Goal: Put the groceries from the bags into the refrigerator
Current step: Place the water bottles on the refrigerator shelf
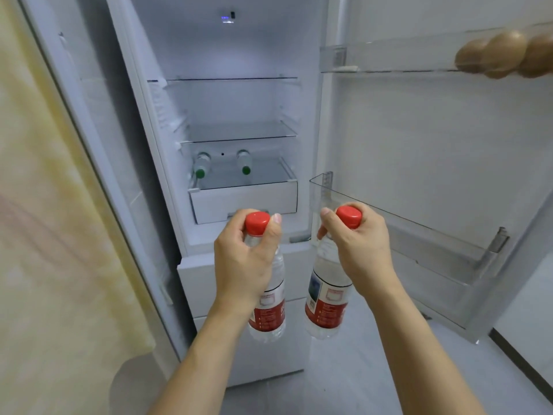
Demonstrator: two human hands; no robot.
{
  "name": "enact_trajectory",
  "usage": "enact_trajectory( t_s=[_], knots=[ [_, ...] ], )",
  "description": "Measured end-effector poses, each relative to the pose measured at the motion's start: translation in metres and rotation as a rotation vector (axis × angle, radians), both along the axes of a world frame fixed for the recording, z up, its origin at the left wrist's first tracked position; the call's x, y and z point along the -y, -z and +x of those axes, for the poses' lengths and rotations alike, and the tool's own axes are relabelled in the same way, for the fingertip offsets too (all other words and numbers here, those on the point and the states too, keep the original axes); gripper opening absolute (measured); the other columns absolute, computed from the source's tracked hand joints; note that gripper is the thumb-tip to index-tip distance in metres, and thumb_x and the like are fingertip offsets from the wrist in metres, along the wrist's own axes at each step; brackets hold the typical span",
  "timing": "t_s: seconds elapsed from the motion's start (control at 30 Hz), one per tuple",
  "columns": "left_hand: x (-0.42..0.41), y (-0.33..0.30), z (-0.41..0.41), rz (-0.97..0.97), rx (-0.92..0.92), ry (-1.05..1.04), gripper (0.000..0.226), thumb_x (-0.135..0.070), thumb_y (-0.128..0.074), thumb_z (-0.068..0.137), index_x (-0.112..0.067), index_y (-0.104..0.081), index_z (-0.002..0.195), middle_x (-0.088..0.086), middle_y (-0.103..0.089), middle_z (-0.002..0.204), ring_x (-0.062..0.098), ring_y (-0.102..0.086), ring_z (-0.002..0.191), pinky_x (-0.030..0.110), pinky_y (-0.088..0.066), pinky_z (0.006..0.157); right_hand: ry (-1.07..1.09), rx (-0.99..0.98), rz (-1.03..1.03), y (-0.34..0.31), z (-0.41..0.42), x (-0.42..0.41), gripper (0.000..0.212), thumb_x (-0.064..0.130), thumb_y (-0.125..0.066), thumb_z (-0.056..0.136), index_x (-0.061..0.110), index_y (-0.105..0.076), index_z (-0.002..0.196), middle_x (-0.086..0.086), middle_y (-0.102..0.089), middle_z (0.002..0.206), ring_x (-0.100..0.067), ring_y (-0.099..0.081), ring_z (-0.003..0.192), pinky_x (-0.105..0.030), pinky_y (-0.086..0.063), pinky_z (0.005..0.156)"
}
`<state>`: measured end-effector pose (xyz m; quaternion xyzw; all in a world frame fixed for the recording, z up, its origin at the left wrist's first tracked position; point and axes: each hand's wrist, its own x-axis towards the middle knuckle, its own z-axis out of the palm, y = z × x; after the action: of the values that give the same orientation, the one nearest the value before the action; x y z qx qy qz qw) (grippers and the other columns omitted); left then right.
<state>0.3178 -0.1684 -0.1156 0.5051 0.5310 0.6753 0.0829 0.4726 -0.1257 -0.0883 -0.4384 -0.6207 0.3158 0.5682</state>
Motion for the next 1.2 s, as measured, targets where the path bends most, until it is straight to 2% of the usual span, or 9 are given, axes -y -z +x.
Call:
enact_trajectory(
  t_s=[0.13,0.27,0.33,0.47,0.67,0.9,1.03,1.13,1.2],
  knots=[
    [-0.036,0.003,-0.018,-0.011,0.014,-0.011,0.027,-0.054,-0.064,0.086,-0.027,-0.058,0.081,0.002,-0.065,0.073,0.024,-0.067,0.075,0.042,-0.056,0.074,-0.030,-0.017,-0.006,0.004,-0.022,-0.043,0.019,0.026,-0.066,0.089,0.014,-0.060,0.074,0.001,-0.069,0.063,-0.012,-0.064,0.064,-0.029,-0.050,0.070],
    [-0.080,0.003,-0.035,0.027,-0.008,-0.056,0.025,-0.045,-0.065,0.089,-0.023,-0.060,0.079,0.003,-0.066,0.072,0.022,-0.064,0.074,0.021,-0.051,0.070,-0.083,-0.033,-0.011,0.005,-0.041,-0.091,0.021,0.025,-0.067,0.089,0.009,-0.061,0.077,-0.002,-0.069,0.064,-0.006,-0.061,0.060,-0.021,-0.046,0.065],
    [-0.103,0.000,-0.042,0.036,-0.014,-0.076,0.027,-0.047,-0.064,0.088,-0.022,-0.060,0.079,0.001,-0.066,0.072,0.020,-0.063,0.074,0.018,-0.049,0.069,-0.098,-0.038,-0.014,0.004,-0.049,-0.118,0.020,0.025,-0.067,0.089,0.010,-0.061,0.076,-0.001,-0.069,0.064,-0.009,-0.062,0.062,-0.025,-0.048,0.067],
    [-0.145,-0.004,-0.061,0.045,-0.011,-0.127,0.029,-0.052,-0.062,0.087,-0.025,-0.060,0.080,0.000,-0.066,0.073,0.022,-0.064,0.075,0.027,-0.052,0.072,-0.122,-0.056,-0.006,0.000,-0.069,-0.168,0.020,0.028,-0.067,0.088,0.014,-0.061,0.076,0.000,-0.069,0.064,-0.011,-0.062,0.063,-0.030,-0.050,0.069],
    [-0.189,0.001,-0.097,0.096,0.052,-0.220,0.026,-0.050,-0.065,0.087,-0.025,-0.058,0.079,0.006,-0.066,0.075,0.031,-0.065,0.076,0.049,-0.055,0.074,-0.133,-0.095,0.017,0.002,-0.107,-0.221,0.021,0.026,-0.067,0.088,0.012,-0.061,0.074,0.002,-0.068,0.064,-0.002,-0.058,0.060,-0.014,-0.045,0.062],
    [-0.244,-0.002,-0.158,0.172,0.103,-0.286,0.026,-0.046,-0.064,0.089,-0.022,-0.058,0.083,0.011,-0.065,0.077,0.033,-0.062,0.076,0.050,-0.053,0.075,-0.110,-0.194,0.052,-0.002,-0.170,-0.273,0.023,0.023,-0.068,0.089,0.007,-0.058,0.075,-0.009,-0.068,0.069,0.003,-0.060,0.058,-0.009,-0.042,0.058],
    [-0.278,-0.004,-0.200,0.207,0.060,-0.291,0.031,-0.046,-0.059,0.091,-0.015,-0.056,0.088,0.009,-0.066,0.079,0.025,-0.062,0.078,0.032,-0.051,0.075,-0.046,-0.275,0.112,-0.003,-0.209,-0.301,0.024,0.022,-0.068,0.090,0.010,-0.056,0.072,-0.006,-0.067,0.066,-0.001,-0.060,0.060,-0.012,-0.043,0.062],
    [-0.302,-0.006,-0.225,0.261,0.039,-0.312,0.019,-0.044,-0.056,0.093,-0.025,-0.053,0.089,0.007,-0.067,0.080,0.015,-0.062,0.077,0.013,-0.043,0.074,0.005,-0.377,0.146,-0.005,-0.237,-0.318,0.021,0.016,-0.068,0.090,0.007,-0.057,0.074,-0.004,-0.067,0.064,-0.001,-0.061,0.059,-0.009,-0.043,0.062],
    [-0.317,-0.007,-0.237,0.304,0.018,-0.337,0.016,-0.040,-0.056,0.094,-0.025,-0.050,0.091,-0.001,-0.066,0.080,0.004,-0.060,0.076,0.008,-0.040,0.075,0.043,-0.425,0.168,-0.005,-0.254,-0.328,0.019,0.015,-0.067,0.091,0.010,-0.056,0.076,0.000,-0.067,0.063,-0.006,-0.063,0.061,-0.011,-0.044,0.063]
  ],
)
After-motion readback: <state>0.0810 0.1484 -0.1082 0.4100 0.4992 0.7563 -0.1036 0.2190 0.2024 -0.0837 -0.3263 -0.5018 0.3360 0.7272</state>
